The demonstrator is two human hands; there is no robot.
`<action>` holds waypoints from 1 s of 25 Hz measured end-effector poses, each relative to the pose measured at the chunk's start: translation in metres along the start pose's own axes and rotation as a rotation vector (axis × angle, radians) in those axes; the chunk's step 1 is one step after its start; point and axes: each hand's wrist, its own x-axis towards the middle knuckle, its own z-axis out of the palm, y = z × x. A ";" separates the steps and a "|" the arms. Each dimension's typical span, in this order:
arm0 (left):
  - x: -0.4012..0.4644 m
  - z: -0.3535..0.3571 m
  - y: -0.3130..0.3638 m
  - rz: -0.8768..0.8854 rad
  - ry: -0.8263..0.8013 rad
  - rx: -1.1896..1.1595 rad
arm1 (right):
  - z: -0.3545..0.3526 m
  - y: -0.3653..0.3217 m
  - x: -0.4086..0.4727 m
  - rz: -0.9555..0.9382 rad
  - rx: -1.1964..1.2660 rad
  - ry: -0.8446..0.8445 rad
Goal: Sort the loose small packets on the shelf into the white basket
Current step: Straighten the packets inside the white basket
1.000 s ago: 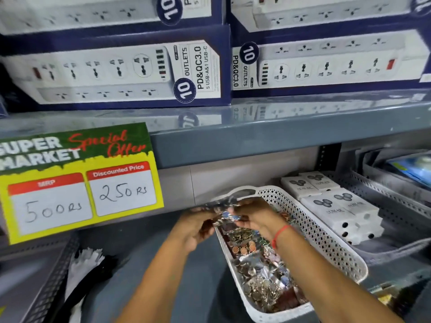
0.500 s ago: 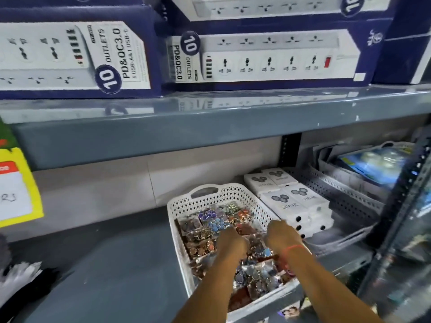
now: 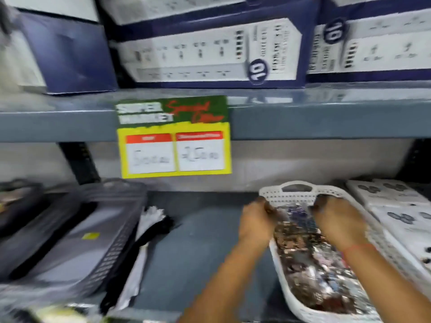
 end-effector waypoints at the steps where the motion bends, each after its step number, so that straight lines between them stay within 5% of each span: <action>1: -0.001 -0.030 -0.019 -0.001 0.111 0.017 | 0.005 -0.030 -0.005 -0.099 0.105 0.007; 3: 0.000 -0.088 -0.069 -0.043 0.234 0.201 | 0.021 -0.096 -0.023 -0.218 0.319 -0.164; 6: -0.012 -0.147 -0.145 -0.300 0.188 0.495 | 0.065 -0.190 -0.054 -0.262 0.591 -0.606; 11: -0.046 -0.170 -0.209 -0.471 0.093 0.397 | 0.196 -0.273 -0.110 -0.195 0.636 -0.909; 14: -0.050 -0.167 -0.219 -0.486 0.117 0.240 | 0.258 -0.277 -0.115 -0.088 0.751 -0.898; 17: -0.041 -0.164 -0.218 -0.422 0.169 0.076 | 0.170 -0.277 -0.127 0.112 0.927 -0.883; 25: -0.002 -0.222 -0.147 -0.050 0.399 0.028 | 0.087 -0.323 -0.086 -0.032 1.254 -0.430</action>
